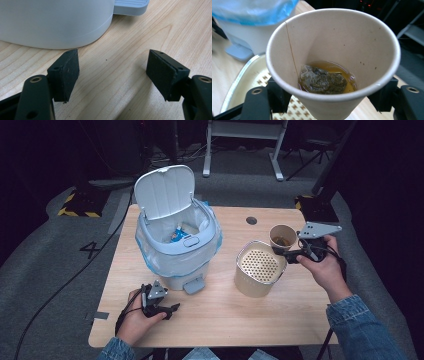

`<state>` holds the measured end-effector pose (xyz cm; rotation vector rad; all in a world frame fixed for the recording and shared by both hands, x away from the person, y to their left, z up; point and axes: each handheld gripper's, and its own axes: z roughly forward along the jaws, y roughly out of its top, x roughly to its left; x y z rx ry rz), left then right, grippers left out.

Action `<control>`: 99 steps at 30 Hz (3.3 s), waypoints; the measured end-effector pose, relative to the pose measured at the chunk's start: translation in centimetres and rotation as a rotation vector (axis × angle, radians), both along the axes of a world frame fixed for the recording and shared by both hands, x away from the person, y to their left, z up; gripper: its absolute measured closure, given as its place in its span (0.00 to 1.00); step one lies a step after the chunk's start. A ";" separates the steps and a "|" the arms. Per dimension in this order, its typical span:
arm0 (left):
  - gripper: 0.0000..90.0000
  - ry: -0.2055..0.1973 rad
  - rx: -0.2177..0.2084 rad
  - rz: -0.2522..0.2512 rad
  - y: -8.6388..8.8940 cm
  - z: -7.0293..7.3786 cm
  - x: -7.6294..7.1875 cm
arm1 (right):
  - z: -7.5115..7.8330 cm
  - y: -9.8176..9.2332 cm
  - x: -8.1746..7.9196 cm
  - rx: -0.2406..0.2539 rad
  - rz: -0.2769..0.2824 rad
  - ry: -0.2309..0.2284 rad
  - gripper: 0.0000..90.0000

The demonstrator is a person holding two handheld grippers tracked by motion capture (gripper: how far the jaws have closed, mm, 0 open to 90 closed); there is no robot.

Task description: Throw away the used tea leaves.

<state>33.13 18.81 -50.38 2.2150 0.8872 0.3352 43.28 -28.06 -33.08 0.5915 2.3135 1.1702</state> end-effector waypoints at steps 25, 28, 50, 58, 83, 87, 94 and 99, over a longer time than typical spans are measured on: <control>0.30 -0.001 0.002 0.001 0.0 0.0 0.0 | -0.6 2.3 -0.7 -0.586 0.096 -0.432 0.37; 0.30 -0.004 0.006 -0.001 0.0 0.0 0.0 | -0.9 2.5 -0.8 -0.653 0.100 -0.474 0.37; 0.30 -0.005 0.005 -0.002 0.1 0.0 0.0 | -3.2 4.0 -2.3 -1.160 0.142 -0.874 0.37; 0.30 -0.005 0.005 -0.002 0.1 0.0 0.0 | -3.9 4.6 -3.1 -1.379 0.159 -1.087 0.37; 0.30 -0.005 0.005 -0.002 0.1 0.0 0.0 | -5.2 6.0 -4.7 -1.695 0.200 -1.395 0.37; 0.30 -0.005 0.005 -0.002 0.1 0.0 0.0 | -5.2 6.0 -4.8 -1.671 0.191 -1.394 0.37; 0.30 -0.005 0.005 -0.002 0.1 0.0 0.0 | -4.9 6.1 -4.7 -1.608 0.187 -1.356 0.37; 0.30 -0.005 0.005 -0.002 0.1 0.0 0.0 | -3.8 5.4 -4.0 -1.287 0.129 -1.095 0.36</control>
